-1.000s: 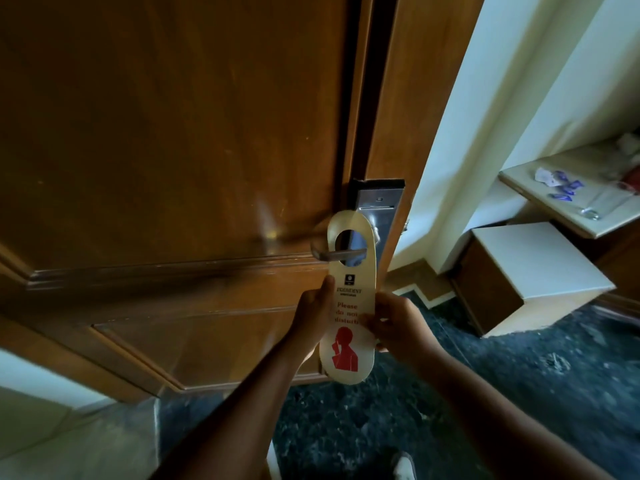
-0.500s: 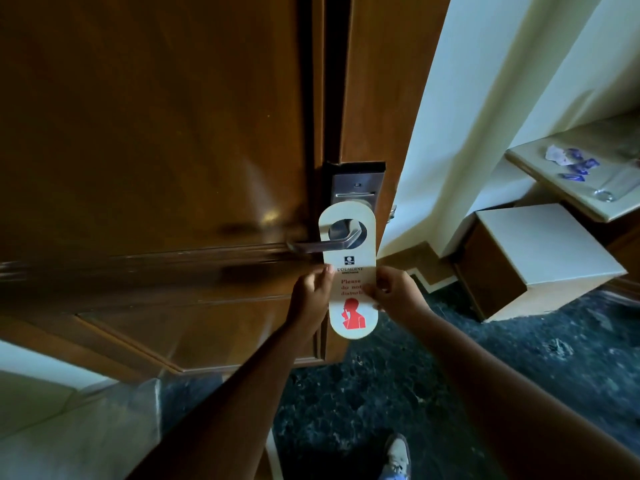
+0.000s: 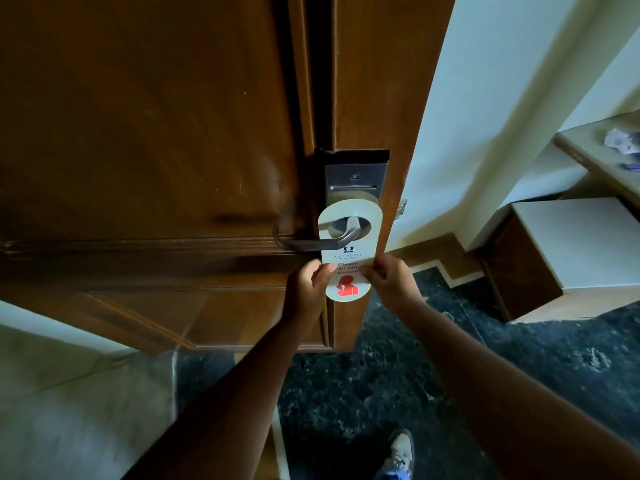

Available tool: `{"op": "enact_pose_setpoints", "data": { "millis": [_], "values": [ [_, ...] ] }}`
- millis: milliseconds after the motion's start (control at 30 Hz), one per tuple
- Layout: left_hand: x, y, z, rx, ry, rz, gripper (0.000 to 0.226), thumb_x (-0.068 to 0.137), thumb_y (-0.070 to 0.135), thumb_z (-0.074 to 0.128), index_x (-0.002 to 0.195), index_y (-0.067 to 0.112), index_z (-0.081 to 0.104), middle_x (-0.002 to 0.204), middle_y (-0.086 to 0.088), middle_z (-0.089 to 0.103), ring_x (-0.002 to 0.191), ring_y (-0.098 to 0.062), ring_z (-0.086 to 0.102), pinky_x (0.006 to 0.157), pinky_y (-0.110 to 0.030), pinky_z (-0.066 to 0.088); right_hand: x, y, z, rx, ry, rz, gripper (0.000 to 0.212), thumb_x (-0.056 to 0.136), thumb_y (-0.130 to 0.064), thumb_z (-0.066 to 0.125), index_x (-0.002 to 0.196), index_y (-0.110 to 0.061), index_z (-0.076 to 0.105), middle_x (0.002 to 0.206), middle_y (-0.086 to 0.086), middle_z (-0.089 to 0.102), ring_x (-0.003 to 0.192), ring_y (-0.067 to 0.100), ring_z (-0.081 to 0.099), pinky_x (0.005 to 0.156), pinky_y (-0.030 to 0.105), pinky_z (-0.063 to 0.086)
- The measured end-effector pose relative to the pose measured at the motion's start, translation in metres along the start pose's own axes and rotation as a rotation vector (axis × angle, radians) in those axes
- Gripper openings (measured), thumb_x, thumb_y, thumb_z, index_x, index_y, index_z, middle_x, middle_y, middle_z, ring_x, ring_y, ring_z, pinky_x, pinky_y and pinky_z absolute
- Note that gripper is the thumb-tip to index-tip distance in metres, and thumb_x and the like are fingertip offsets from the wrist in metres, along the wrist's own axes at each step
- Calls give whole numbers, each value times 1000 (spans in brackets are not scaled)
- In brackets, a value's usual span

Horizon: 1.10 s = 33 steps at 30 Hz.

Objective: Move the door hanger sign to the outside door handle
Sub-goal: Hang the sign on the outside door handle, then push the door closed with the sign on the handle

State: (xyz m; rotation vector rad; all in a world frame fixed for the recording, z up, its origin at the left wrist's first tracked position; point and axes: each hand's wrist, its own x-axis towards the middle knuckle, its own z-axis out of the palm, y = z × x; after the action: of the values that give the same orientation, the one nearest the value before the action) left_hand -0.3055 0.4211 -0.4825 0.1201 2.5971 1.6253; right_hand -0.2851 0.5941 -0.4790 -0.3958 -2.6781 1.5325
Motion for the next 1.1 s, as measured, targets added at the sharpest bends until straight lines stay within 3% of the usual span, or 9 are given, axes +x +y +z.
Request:
{"op": "enact_pose_setpoints", "data": {
  "millis": [200,333,467,633,700,833,933,1033,1100],
  "values": [
    [-12,-9,-7,4,8,-8,38,97,39,58,117,6,62,111,-7,72,94,-13,67,72,-21,53,-5,4,-4,0,-17,9,28,91,-23,62,116,-12,62,118,5,70,102,23,67,85,34,58],
    [-26,-10,-36,14,43,36,43,94,38,63,130,15,56,120,-4,67,107,-16,64,86,-31,54,-25,-7,-19,-48,32,-51,24,91,-29,62,113,-19,61,112,-4,68,94,8,63,63,5,45],
    [-26,7,-85,158,116,145,37,93,38,63,125,18,60,119,-2,69,108,-19,64,90,-39,54,-43,-41,-38,-120,99,-169,20,91,-29,62,110,-22,62,104,-6,69,87,2,62,54,2,40],
    [-7,76,-148,224,214,364,26,95,16,62,120,8,63,112,-8,70,105,-26,65,86,-36,52,-66,-115,-58,-134,179,-430,10,89,-21,62,92,-31,62,88,-14,66,77,4,64,65,23,54],
    [-4,110,-166,250,248,483,27,96,12,61,121,3,62,116,-13,68,109,-31,64,89,-28,46,-70,-142,-59,-188,190,-523,6,90,-22,59,92,-25,64,91,-7,69,79,13,66,68,31,55],
    [14,173,-192,668,542,810,53,93,34,61,141,15,50,151,-15,45,134,-35,46,109,-48,37,-64,-181,-39,-431,74,-544,24,91,-32,53,107,-18,65,108,6,68,91,23,65,71,34,53],
    [40,209,-210,883,652,774,82,88,58,52,155,24,22,164,-17,16,150,-38,15,119,-56,11,-60,-192,-16,-585,-54,-431,39,89,-49,49,117,-24,58,116,4,65,94,23,62,75,33,50],
    [63,215,-213,967,664,705,93,86,70,45,157,23,8,164,-21,10,151,-40,7,118,-62,7,-53,-184,4,-800,-53,-464,40,91,-47,46,121,-23,56,124,5,62,107,27,60,94,43,45],
    [76,211,-211,970,684,708,94,86,74,39,157,22,4,163,-23,12,150,-43,7,117,-64,5,-45,-178,13,-850,-12,-497,37,95,-46,40,119,-23,57,119,4,65,105,26,61,91,44,46]
  ]
}}
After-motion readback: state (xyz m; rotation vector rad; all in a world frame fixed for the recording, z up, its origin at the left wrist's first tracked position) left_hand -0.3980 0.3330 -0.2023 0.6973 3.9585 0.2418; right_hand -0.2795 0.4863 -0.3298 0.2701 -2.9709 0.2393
